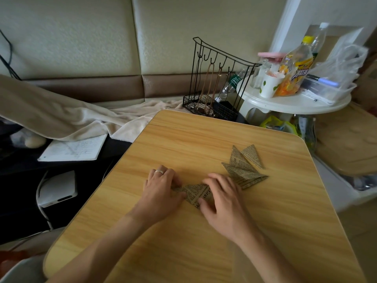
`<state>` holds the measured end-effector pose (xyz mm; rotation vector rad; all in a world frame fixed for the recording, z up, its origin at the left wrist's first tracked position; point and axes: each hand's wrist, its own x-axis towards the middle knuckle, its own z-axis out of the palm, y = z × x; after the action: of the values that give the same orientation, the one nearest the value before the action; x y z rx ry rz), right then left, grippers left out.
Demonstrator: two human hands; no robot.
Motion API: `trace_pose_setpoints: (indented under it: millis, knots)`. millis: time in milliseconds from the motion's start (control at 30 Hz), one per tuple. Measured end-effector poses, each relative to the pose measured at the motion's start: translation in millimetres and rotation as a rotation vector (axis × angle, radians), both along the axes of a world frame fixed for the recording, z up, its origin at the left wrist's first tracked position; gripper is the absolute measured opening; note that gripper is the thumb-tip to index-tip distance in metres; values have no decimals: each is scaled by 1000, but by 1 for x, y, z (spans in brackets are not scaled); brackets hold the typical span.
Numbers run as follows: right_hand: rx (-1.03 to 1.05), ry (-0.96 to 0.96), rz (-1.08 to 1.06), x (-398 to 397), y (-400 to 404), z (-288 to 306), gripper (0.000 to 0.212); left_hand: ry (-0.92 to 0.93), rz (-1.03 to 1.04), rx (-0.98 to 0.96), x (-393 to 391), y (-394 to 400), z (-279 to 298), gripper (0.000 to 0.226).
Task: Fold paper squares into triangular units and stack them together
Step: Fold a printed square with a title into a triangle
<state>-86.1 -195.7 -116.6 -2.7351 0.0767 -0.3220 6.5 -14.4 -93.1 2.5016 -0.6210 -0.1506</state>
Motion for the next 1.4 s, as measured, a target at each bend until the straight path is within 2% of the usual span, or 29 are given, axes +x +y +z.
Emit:
trace_pose_setpoints:
  millis: [133, 267, 367, 500, 633, 767, 900, 1033, 1133, 1267, 1400]
  knots:
    - [107, -51, 12, 0, 0, 6, 25, 8, -27, 23, -2, 2, 0, 38]
    - [270, -132, 1, 1, 2, 13, 15, 23, -35, 5, -1, 2, 1, 27]
    - [387, -147, -20, 5, -1, 16, 14, 69, 6, -212, 2, 2, 2, 7]
    - [472, -155, -70, 7, -5, 14, 14, 279, 167, -502, 5, 5, 2, 10]
    - [467, -190, -112, 7, -6, 10, 14, 357, 298, -625, 5, 1, 2, 18]
    - [368, -241, -94, 4, -4, 16, 16, 337, 370, -644, 4, -11, 3, 17]
    - [333, -320, -123, -1, -14, 32, 13, 331, 330, -666, 0, -26, 7, 11]
    - [447, -342, -283, -3, -41, 46, 12, 395, 234, -628, -11, -39, 5, 16]
    - [499, -369, -483, -3, -66, 49, 12, 330, 153, -549, -19, -43, 0, 16]
    - [397, -326, -630, -5, -82, 38, 13, 237, 95, -478, -23, -45, 0, 18]
    - [211, -253, -648, -5, -79, 20, 10, 161, 57, -406, -26, -46, 0, 19]
